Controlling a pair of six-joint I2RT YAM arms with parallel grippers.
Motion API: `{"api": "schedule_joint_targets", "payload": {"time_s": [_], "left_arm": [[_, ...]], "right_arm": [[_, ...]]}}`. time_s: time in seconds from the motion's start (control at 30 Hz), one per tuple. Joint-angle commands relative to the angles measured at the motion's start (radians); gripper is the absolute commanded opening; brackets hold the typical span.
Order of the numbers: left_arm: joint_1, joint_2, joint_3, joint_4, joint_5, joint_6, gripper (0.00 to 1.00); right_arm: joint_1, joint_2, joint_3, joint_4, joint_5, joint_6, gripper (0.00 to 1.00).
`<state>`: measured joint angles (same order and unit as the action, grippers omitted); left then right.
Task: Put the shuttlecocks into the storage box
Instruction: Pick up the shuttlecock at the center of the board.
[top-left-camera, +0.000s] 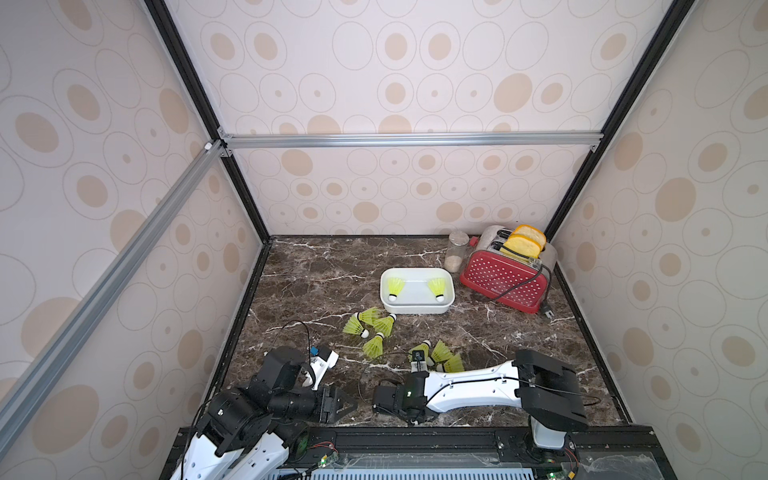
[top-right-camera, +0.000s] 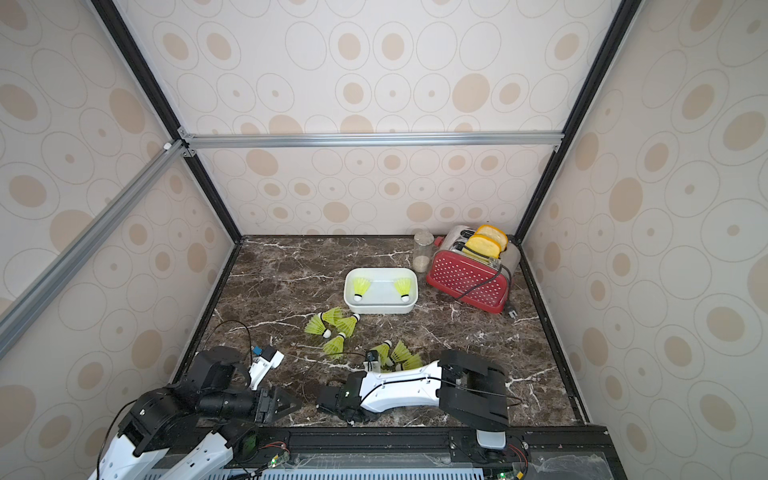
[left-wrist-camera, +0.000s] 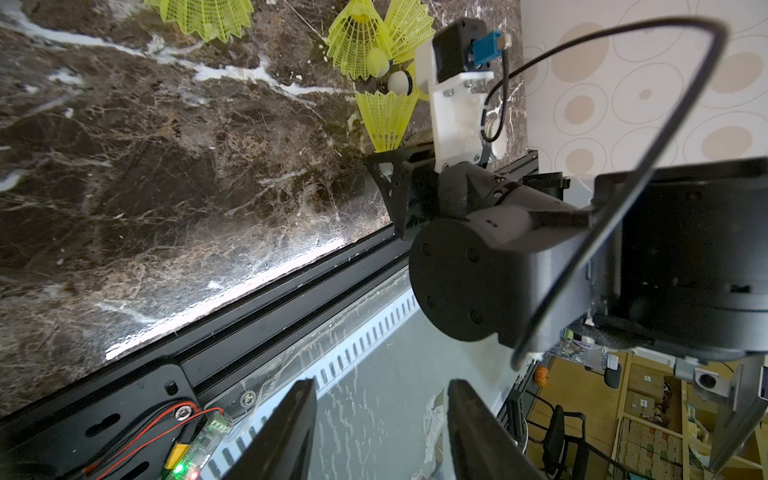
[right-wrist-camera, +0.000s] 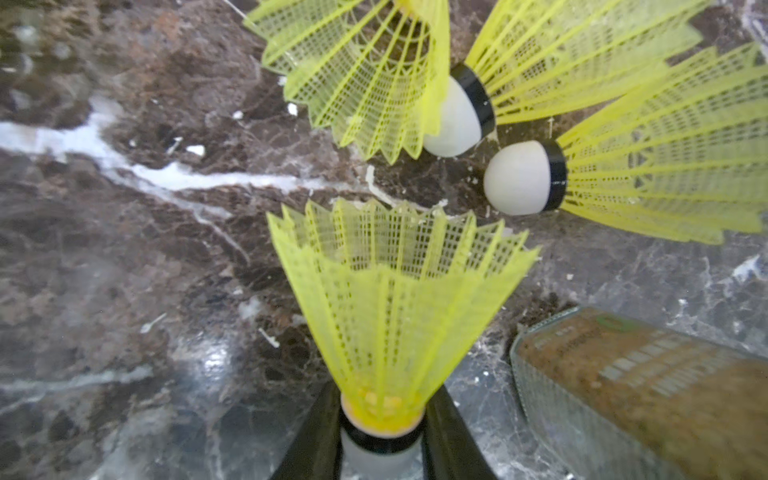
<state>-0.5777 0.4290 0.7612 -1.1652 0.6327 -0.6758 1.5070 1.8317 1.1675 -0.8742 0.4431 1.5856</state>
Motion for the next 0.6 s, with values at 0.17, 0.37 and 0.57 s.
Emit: {"api": "schedule_joint_targets", "payload": {"time_s": [0.17, 0.37, 0.57], "left_arm": [[-0.004, 0.015, 0.050, 0.029, -0.044, -0.011, 0.53], [-0.004, 0.108, 0.098, 0.145, -0.045, -0.080, 0.52], [-0.002, 0.307, 0.163, 0.334, -0.053, -0.138, 0.52]], "right_arm": [[-0.007, -0.046, 0.149, -0.124, 0.036, -0.157, 0.31], [-0.121, -0.134, 0.224, -0.172, -0.011, -0.343, 0.31], [-0.320, -0.235, 0.272, -0.166, -0.115, -0.572, 0.31]]}}
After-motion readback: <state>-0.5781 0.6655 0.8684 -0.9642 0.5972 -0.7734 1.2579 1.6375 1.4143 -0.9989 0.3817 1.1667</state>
